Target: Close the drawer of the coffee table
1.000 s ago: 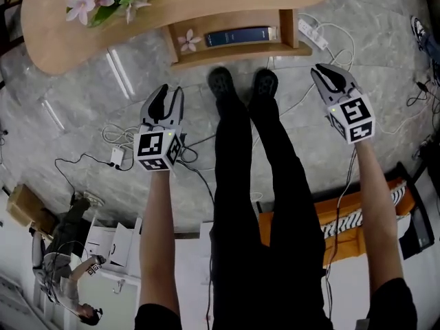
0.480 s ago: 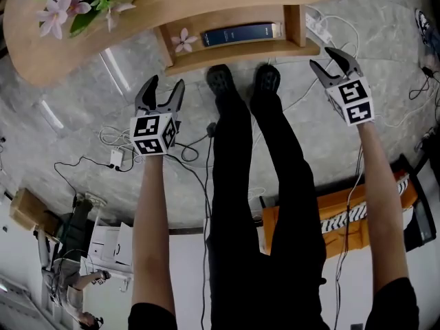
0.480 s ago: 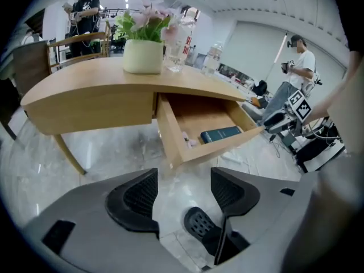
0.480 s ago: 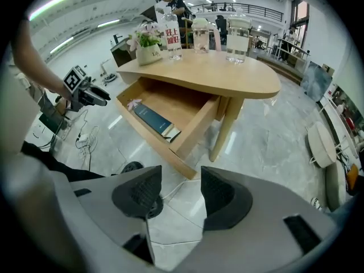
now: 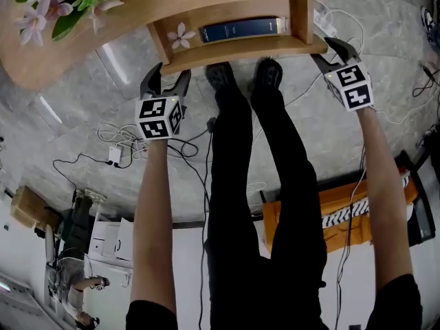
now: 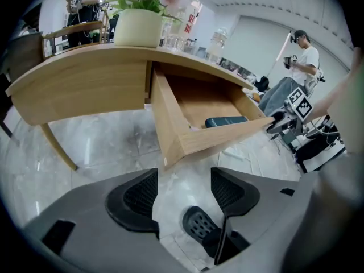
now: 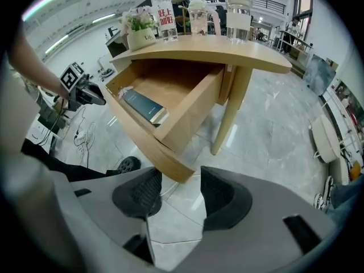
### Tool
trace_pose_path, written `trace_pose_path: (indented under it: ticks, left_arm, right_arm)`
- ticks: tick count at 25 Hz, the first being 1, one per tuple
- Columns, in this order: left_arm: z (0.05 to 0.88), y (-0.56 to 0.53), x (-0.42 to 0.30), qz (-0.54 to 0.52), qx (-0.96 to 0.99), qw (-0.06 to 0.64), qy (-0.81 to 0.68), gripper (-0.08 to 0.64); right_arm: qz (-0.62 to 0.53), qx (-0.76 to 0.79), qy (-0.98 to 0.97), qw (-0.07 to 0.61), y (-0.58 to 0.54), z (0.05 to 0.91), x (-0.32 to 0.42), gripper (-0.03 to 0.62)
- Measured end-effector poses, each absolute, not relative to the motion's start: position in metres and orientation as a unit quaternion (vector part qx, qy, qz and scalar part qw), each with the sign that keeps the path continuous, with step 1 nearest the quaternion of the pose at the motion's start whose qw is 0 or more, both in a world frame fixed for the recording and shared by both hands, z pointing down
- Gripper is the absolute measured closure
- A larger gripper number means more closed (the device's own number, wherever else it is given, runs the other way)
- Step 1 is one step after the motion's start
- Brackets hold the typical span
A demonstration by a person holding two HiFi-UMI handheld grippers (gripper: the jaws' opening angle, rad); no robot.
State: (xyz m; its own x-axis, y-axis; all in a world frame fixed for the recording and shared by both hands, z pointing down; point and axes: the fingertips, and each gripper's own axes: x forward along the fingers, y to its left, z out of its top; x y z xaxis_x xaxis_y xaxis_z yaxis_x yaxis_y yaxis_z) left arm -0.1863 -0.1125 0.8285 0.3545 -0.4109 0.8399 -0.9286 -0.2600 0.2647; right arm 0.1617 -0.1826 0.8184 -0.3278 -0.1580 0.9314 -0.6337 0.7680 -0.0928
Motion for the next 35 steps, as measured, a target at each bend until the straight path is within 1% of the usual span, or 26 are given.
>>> trace_pose_path:
  ticks: [6, 11, 21, 26, 35]
  left_arm:
    - [0.836, -0.121, -0.185, 0.326, 0.717, 0.394, -0.474, 0.276]
    - [0.833, -0.127, -0.184, 0.311, 0.706, 0.402, -0.493, 0.311]
    - [0.816, -0.128, -0.186, 0.289, 0.692, 0.406, -0.523, 0.318]
    - [0.812, -0.128, -0.185, 0.292, 0.686, 0.409, -0.526, 0.321]
    - [0.787, -0.161, -0.192, 0.264, 0.685, 0.388, -0.558, 0.322]
  right_arm:
    - [0.240, 0.261, -0.777, 0.520, -0.186, 0.829, 0.154, 0.397]
    - [0.249, 0.269, -0.775, 0.515, -0.187, 0.828, 0.154, 0.400]
    - [0.254, 0.304, -0.771, 0.499, -0.190, 0.813, 0.155, 0.402]
    - [0.256, 0.310, -0.765, 0.504, -0.193, 0.808, 0.157, 0.402]
    - [0.233, 0.330, -0.778, 0.481, -0.225, 0.784, 0.150, 0.402]
